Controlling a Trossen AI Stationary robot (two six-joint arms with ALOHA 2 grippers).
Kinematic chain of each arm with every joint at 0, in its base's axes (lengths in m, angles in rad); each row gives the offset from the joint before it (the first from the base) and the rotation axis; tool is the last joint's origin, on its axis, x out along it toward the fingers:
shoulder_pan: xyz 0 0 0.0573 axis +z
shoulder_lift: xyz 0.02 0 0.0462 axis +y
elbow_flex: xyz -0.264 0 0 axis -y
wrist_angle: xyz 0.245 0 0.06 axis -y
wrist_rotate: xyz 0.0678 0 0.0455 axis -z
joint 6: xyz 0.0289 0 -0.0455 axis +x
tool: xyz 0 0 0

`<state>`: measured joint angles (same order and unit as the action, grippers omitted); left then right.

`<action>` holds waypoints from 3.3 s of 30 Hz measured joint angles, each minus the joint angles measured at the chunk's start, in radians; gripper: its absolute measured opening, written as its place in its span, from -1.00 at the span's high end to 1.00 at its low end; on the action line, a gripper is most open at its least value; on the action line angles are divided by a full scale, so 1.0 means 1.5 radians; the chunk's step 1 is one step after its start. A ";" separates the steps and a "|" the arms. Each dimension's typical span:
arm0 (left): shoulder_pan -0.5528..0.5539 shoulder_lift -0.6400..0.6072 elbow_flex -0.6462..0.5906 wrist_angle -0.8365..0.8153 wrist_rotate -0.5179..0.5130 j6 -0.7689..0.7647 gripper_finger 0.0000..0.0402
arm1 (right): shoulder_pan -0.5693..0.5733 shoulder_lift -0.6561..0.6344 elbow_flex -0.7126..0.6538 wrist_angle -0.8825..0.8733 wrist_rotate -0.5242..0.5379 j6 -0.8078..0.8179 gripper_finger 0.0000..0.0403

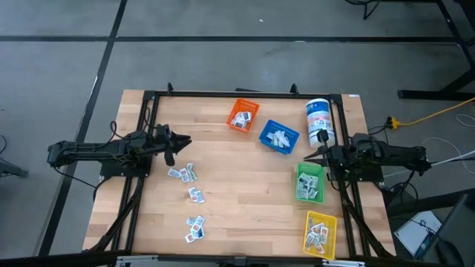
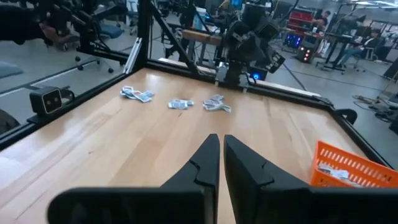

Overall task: Pick & Place First Aid Supplies
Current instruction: Put the orange ointment pack into the yellow basket

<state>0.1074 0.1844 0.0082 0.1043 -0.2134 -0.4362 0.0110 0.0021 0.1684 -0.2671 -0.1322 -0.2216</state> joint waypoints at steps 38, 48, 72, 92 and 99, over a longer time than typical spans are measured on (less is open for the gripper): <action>-0.071 0.472 0.340 -0.242 0.015 0.091 0.57 | -0.002 0.001 0.000 0.000 0.000 0.005 0.87; -0.166 0.540 0.454 -0.487 0.093 0.018 0.57 | -0.002 0.001 0.000 0.000 0.000 0.005 0.87; -0.398 0.718 0.435 -0.599 0.014 -0.278 0.57 | -0.001 0.001 0.000 0.000 0.000 0.005 0.87; -0.393 0.868 0.438 -0.595 -0.016 -0.277 0.58 | -0.001 0.001 0.000 -0.001 0.000 0.005 0.87; -0.389 0.861 0.437 -0.593 0.002 -0.276 0.90 | -0.001 0.001 0.000 -0.001 0.000 0.005 0.87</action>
<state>-0.4759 1.4761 0.6636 -0.7845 -0.2108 -0.8509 0.0089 0.0036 0.1684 -0.2680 -0.1322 -0.2139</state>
